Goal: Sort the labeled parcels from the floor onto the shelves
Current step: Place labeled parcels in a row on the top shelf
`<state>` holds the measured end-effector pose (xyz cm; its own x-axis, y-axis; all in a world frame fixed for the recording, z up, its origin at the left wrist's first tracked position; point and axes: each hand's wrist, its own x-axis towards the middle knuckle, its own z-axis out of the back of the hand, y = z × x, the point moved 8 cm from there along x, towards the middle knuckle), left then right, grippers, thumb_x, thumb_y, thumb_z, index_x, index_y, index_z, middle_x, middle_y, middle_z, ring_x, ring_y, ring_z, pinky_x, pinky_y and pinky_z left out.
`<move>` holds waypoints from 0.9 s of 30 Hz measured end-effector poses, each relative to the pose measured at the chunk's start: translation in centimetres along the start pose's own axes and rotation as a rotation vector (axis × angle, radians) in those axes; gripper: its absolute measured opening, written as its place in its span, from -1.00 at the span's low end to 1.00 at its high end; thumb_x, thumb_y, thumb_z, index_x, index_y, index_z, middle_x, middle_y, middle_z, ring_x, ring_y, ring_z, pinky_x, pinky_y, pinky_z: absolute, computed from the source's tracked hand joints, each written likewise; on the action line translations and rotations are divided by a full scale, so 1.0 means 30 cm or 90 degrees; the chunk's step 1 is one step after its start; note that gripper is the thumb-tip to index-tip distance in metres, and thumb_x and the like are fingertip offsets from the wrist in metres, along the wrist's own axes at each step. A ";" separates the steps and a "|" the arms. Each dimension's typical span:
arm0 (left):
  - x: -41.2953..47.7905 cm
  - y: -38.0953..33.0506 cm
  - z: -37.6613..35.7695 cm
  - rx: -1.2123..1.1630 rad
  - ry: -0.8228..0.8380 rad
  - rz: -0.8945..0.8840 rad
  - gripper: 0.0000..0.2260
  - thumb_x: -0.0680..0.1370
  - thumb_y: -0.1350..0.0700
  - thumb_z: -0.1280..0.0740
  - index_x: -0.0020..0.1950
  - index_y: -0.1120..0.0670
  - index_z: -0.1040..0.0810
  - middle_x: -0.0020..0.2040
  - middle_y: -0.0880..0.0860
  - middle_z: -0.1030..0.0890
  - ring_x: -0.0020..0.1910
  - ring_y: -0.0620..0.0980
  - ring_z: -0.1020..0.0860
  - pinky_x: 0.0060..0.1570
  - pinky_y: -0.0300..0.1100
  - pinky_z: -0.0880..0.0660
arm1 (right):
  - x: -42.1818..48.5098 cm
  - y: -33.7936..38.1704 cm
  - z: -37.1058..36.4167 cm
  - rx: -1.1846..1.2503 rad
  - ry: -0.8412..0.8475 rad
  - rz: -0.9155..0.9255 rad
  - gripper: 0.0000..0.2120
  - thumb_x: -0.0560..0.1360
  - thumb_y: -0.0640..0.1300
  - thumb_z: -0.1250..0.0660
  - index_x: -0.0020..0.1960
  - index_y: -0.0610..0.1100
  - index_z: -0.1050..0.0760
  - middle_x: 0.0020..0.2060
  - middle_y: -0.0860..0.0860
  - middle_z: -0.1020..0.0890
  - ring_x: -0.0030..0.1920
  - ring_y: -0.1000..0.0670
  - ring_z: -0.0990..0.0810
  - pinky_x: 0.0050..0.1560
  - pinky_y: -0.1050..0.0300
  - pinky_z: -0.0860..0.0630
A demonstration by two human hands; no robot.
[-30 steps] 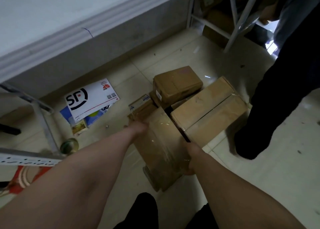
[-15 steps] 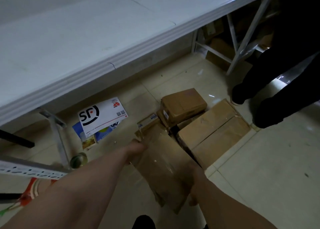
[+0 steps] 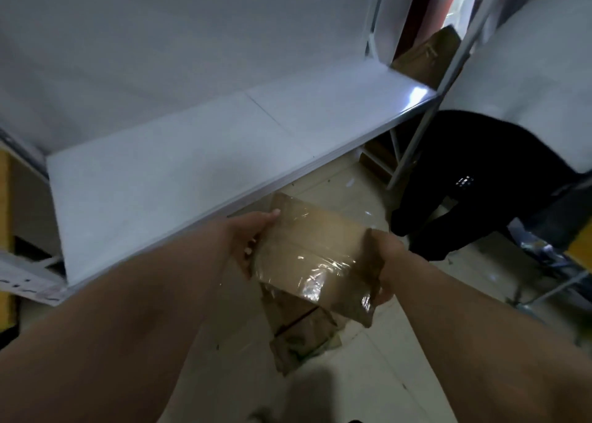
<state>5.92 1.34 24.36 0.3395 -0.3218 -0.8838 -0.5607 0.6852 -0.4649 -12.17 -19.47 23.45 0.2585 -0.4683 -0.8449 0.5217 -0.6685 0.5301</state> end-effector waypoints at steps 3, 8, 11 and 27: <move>-0.266 -0.153 -0.014 -0.007 0.037 -0.013 -0.17 0.41 -0.45 -0.26 0.41 0.16 -0.37 0.21 0.24 -0.44 0.17 0.32 -0.45 0.12 0.41 -0.41 | -0.257 0.195 0.059 -0.011 -0.039 0.036 -0.57 0.44 0.22 -0.37 0.14 -0.06 -0.51 -0.08 -0.08 -0.57 -0.17 -0.14 -0.55 -0.16 -0.05 -0.48; -0.661 -0.368 -0.012 0.002 0.086 -0.079 -0.05 0.34 -0.59 -0.05 0.47 0.08 -0.28 0.32 0.33 -0.35 0.28 0.51 -0.36 0.08 0.56 -0.36 | -0.622 0.481 0.122 0.063 -0.050 0.134 -0.06 0.34 0.44 -0.37 0.55 -0.01 -0.21 0.43 -0.16 -0.39 0.32 -0.35 -0.42 0.29 -0.45 -0.33; -0.824 -0.451 0.016 -0.045 0.103 -0.104 0.11 0.30 -0.62 -0.04 0.54 0.23 -0.18 0.40 0.42 -0.31 0.31 0.55 -0.34 0.14 0.54 -0.28 | -0.787 0.614 0.159 0.082 -0.022 0.189 -0.07 0.36 0.47 -0.31 0.56 -0.02 -0.22 0.42 -0.16 -0.42 0.33 -0.36 -0.43 0.32 -0.46 -0.32; -1.339 -0.769 0.074 -0.288 0.015 -0.483 -0.84 0.42 0.02 -0.34 -0.28 0.07 -0.64 -0.20 0.10 -0.66 -0.31 0.15 -0.64 -0.10 0.11 -0.56 | -1.282 1.012 0.207 0.190 0.310 0.529 -0.71 0.40 0.10 -0.37 -0.37 -0.04 -0.70 -0.27 -0.05 -0.72 -0.07 -0.19 -0.68 0.16 -0.34 -0.50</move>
<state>6.90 -0.08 70.69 0.7294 -0.6010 -0.3268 -0.4371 -0.0420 -0.8984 -11.33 -25.35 72.49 0.7867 -0.6089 -0.1018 -0.1825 -0.3869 0.9039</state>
